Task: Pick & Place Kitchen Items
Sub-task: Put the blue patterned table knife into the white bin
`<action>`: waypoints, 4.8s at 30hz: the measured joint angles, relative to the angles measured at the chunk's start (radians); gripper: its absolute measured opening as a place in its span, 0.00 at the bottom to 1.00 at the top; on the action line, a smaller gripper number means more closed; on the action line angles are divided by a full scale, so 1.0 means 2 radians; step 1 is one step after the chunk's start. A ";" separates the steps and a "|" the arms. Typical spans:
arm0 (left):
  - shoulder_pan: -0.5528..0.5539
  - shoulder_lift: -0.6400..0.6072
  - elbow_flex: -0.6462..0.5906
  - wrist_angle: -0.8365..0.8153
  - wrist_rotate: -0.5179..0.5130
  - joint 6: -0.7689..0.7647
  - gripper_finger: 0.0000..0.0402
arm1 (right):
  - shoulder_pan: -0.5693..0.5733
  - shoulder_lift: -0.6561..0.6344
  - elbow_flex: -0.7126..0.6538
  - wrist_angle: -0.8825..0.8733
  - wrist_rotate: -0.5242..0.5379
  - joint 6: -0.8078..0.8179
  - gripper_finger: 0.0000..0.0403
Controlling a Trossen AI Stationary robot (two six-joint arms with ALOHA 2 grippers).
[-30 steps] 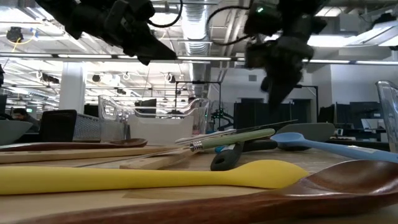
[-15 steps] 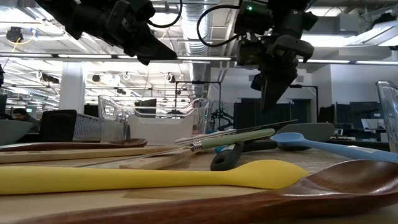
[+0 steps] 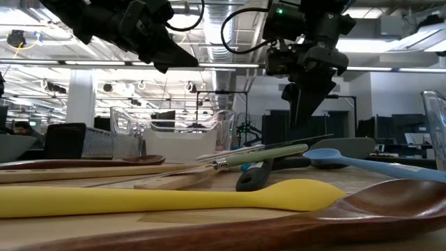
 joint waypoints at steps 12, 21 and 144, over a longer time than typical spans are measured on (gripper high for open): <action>0.000 0.000 0.000 0.000 0.002 -0.012 0.00 | -0.001 0.062 -0.002 -0.007 0.003 -0.003 0.50; 0.000 0.000 0.000 -0.004 0.002 -0.011 0.00 | -0.001 0.090 0.003 -0.002 0.005 -0.003 0.42; -0.001 0.000 0.000 -0.006 0.001 -0.011 0.00 | -0.021 0.127 0.065 -0.046 0.032 -0.057 0.08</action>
